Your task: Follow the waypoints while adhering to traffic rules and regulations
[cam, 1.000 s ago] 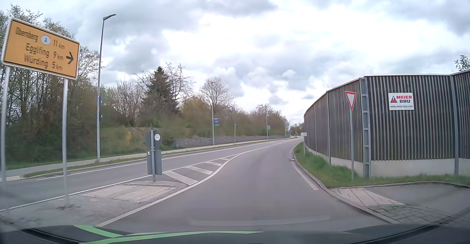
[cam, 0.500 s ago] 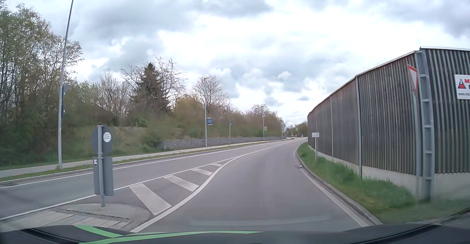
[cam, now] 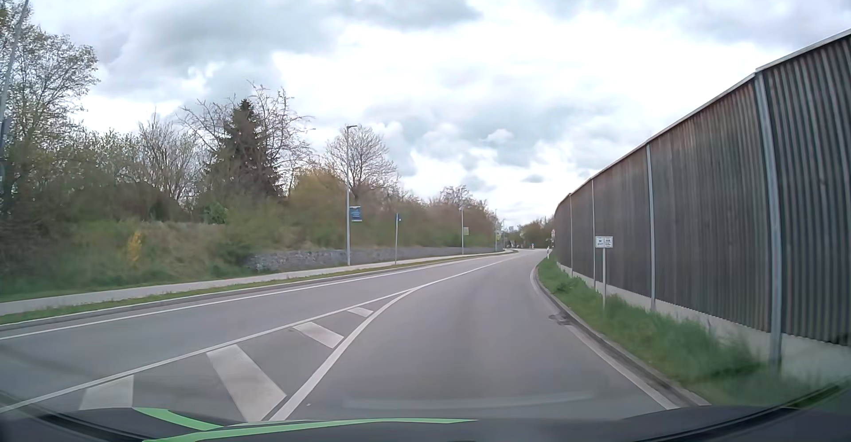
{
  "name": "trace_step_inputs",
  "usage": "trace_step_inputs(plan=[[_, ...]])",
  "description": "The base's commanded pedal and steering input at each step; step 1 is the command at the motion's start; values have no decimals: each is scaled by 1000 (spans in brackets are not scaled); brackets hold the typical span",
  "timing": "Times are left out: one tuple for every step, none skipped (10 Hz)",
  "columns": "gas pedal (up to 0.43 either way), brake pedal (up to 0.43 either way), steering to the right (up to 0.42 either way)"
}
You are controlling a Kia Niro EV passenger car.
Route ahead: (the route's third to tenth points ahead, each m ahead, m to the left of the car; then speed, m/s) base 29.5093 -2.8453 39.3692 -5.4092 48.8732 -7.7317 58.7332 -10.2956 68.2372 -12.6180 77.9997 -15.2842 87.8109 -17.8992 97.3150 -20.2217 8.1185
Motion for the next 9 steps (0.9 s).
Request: trace_step_inputs(plan=[[220,0,39],[177,0,39],[169,0,39],[169,0,40],[169,0,40],[177,0,40],[177,0,40],[177,0,40],[189,0,40]])
